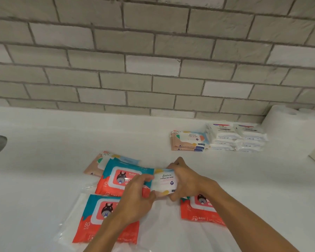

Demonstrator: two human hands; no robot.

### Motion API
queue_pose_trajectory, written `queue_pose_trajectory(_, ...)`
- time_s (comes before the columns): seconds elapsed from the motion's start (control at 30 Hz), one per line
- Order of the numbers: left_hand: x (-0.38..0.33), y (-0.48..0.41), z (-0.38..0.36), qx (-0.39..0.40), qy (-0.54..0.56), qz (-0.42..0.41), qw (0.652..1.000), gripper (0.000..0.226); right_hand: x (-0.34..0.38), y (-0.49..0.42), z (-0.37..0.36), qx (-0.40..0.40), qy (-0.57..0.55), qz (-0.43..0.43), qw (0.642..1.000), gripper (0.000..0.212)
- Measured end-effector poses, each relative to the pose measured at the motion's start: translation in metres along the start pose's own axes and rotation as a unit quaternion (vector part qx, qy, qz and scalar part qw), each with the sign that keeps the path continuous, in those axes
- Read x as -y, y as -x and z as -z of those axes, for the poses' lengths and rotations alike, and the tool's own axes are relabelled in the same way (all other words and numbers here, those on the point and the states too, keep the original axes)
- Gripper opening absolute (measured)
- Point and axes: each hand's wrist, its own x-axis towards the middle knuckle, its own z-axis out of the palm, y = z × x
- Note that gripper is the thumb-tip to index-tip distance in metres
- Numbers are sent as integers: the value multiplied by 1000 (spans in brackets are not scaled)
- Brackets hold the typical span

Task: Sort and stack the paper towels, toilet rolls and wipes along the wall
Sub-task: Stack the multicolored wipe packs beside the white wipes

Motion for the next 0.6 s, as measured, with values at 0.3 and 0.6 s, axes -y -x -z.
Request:
queue_pose_trajectory(0.3, -1, -4, 1, -5, 24, 27, 999, 45, -21, 26, 33, -50, -13, -24, 998, 95)
queue_pose_trajectory(0.6, -34, -7, 7, 5, 290, 122, 949, 23, -19, 64, 35, -119, -141, -36, 982, 99)
